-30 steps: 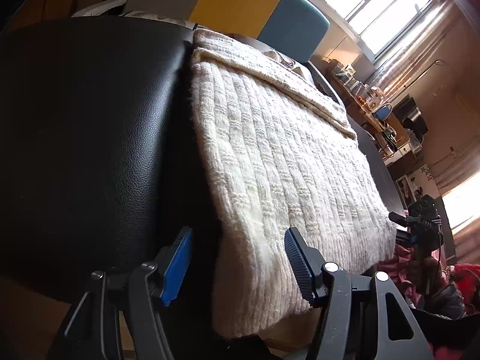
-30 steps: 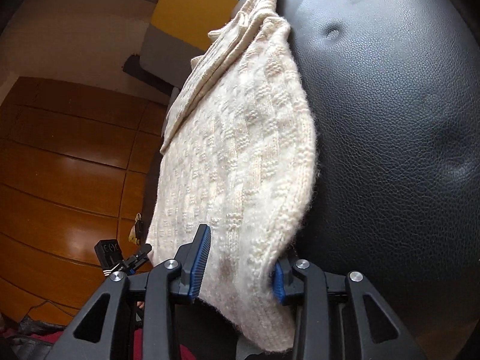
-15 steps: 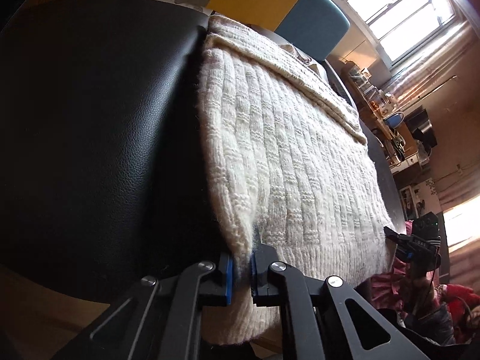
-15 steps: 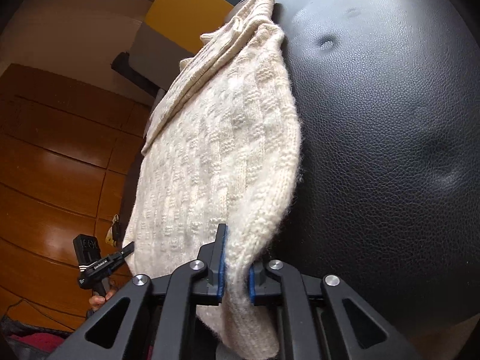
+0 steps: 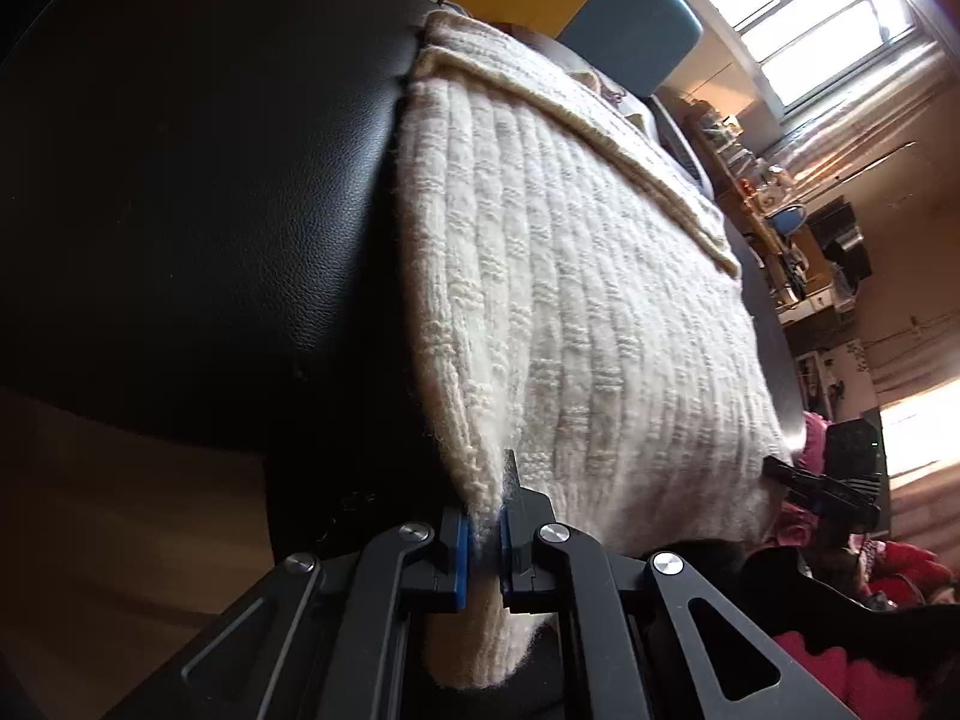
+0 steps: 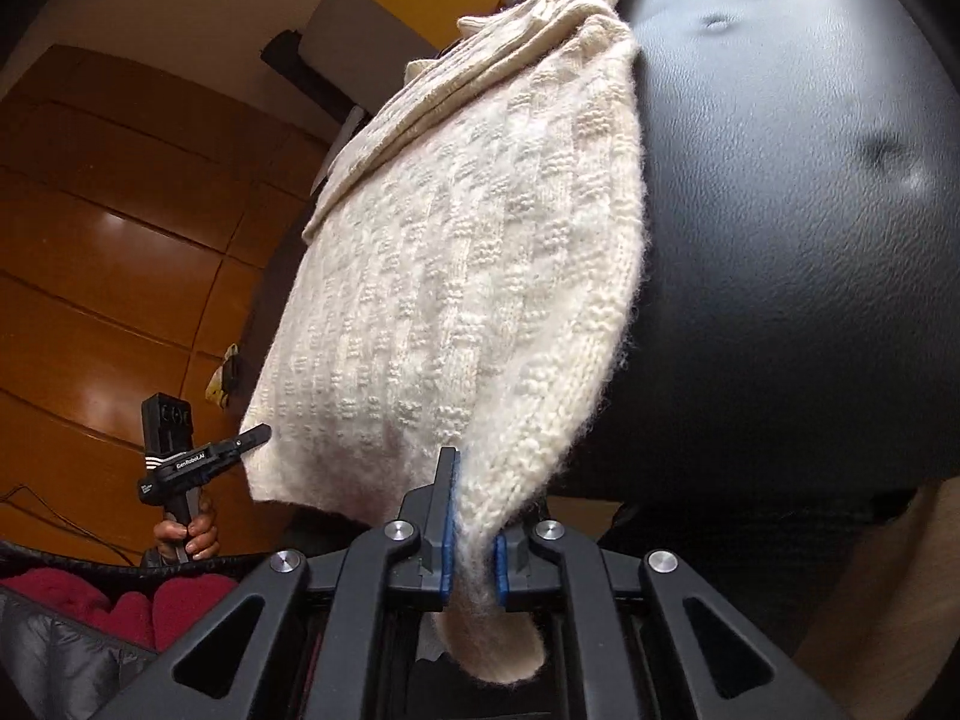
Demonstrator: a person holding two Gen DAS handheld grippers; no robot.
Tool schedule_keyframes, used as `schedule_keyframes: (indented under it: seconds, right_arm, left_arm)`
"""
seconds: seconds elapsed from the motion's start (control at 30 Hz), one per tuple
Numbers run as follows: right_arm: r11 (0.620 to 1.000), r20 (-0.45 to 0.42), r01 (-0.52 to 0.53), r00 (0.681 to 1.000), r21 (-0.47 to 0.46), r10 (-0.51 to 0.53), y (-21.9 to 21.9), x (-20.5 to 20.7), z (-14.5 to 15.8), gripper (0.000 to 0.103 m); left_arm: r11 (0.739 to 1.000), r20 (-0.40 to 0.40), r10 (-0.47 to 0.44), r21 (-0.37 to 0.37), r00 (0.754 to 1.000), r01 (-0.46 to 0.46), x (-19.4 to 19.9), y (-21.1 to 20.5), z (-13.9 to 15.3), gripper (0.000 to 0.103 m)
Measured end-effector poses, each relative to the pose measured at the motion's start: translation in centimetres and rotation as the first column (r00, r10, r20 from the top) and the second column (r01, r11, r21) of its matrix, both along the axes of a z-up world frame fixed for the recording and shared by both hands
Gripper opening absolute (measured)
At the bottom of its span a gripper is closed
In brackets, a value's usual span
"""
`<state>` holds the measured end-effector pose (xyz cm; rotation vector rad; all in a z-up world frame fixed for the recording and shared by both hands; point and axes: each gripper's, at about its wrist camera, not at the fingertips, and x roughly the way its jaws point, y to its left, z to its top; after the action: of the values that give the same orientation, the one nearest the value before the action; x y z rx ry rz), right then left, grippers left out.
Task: Fold clothes
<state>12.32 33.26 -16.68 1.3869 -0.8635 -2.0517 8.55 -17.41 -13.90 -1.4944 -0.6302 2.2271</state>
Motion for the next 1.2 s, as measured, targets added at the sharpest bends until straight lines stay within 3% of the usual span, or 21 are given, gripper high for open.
schedule_keyframes:
  seconds: [0.1, 0.23, 0.37, 0.47, 0.63, 0.73, 0.8, 0.83, 0.93, 1.0, 1.07, 1.2]
  right_arm:
    - [0.996, -0.019, 0.024, 0.999, -0.089, -0.026, 0.8, -0.2, 0.3, 0.008]
    - [0.980, -0.045, 0.055, 0.997, -0.192, -0.065, 1.9, -1.0, 0.8, 0.008]
    - [0.962, -0.076, 0.070, 0.993, -0.264, -0.093, 2.2, -3.0, 2.4, 0.008]
    - [0.957, -0.106, 0.077, 0.988, -0.279, -0.110, 2.0, -7.4, 4.0, 0.008]
    - [0.953, -0.143, 0.119, 0.976, -0.280, -0.164, 3.4, -16.2, 5.5, 0.008]
    - [0.926, -0.048, 0.242, 0.963, -0.288, -0.267, 5.4, -21.8, 3.1, 0.010]
    - [0.899, 0.055, 0.321, 0.946, -0.297, -0.320, 6.6, -25.0, 0.4, 0.018]
    - [0.884, 0.104, 0.346, 0.938, -0.313, -0.330, 7.0, -26.2, -1.0, 0.024]
    - [0.866, 0.170, 0.394, 0.918, -0.308, -0.357, 7.6, -27.5, -3.6, 0.023]
    - [0.845, 0.178, 0.409, 0.912, -0.344, -0.369, 8.1, -27.2, -4.3, 0.022]
    - [0.848, 0.161, 0.408, 0.913, -0.339, -0.375, 8.3, -27.0, -4.2, 0.023]
    - [0.907, 0.056, 0.365, 0.931, -0.209, -0.361, 7.7, -26.4, -1.4, 0.026]
  left_arm:
    - [0.993, -0.018, 0.003, 0.120, 1.000, 0.000, -0.2, -0.9, 1.3, 0.007]
    - [0.956, -0.042, 0.020, 0.294, 0.999, -0.007, -1.1, -2.2, 3.1, 0.007]
    - [0.924, -0.076, 0.045, 0.381, 0.996, -0.013, -3.7, -2.9, 5.1, 0.007]
    - [0.906, -0.123, 0.062, 0.423, 0.990, -0.004, -6.9, -2.9, 7.1, 0.007]
    - [0.875, -0.155, 0.118, 0.483, 0.981, -0.028, -16.7, -3.3, 8.8, 0.007]
    - [0.868, -0.061, 0.179, 0.480, 0.982, -0.129, -23.9, -3.7, 6.7, 0.007]
    - [0.866, 0.043, 0.224, 0.449, 0.974, -0.219, -27.8, -3.8, 3.8, 0.007]
    - [0.863, 0.092, 0.242, 0.435, 0.966, -0.257, -29.5, -3.8, 2.4, 0.007]
    - [0.844, 0.210, 0.252, 0.430, 0.945, -0.321, -32.3, -3.7, -1.3, 0.008]
    - [0.817, 0.260, 0.248, 0.461, 0.933, -0.346, -32.7, -4.1, -2.7, 0.008]
    - [0.788, 0.283, 0.243, 0.500, 0.928, -0.359, -32.7, -4.8, -3.4, 0.009]
    - [0.715, 0.286, 0.256, 0.587, 0.924, -0.380, -32.2, -6.6, -3.2, 0.020]
